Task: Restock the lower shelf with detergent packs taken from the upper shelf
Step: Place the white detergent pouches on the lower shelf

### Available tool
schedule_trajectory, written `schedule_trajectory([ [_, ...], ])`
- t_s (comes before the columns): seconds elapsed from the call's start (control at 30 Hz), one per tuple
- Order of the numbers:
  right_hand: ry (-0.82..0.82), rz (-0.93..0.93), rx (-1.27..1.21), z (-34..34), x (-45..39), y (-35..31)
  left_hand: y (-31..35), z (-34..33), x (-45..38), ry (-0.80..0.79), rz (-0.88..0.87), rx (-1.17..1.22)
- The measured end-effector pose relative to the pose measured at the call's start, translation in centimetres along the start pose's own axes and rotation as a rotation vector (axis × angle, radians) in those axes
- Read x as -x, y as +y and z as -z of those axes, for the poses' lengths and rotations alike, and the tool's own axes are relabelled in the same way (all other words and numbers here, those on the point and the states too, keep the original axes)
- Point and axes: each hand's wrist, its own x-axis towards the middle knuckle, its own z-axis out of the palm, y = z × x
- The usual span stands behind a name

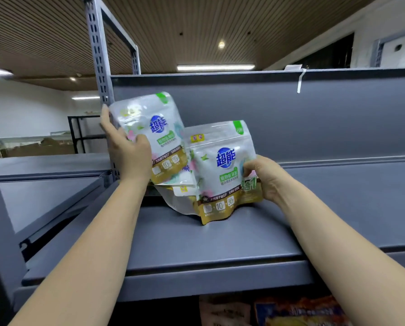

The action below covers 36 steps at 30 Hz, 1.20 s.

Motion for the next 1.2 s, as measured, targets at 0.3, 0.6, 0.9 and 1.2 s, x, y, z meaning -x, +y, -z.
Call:
schedule_trajectory([
  [0.3, 0.088, 0.088, 0.140, 0.2, 2.2, -0.7, -0.9, -0.8, 1.1, -0.455, 0.089, -0.155],
  [0.6, 0.263, 0.193, 0.064, 0.5, 6.5, 0.9, 1.6, 0.4, 0.6, -0.355, 0.168, -0.151],
  [0.9, 0.343, 0.334, -0.207, -0.7, 11.8, 0.1, 5.2, 6.8, 3.1, 0.041, 0.190, -0.138],
  [1.2, 0.220, 0.414, -0.183, -1.1, 17.5, 2.4, 8.4, 14.1, 9.6, 0.285, 0.236, 0.112],
])
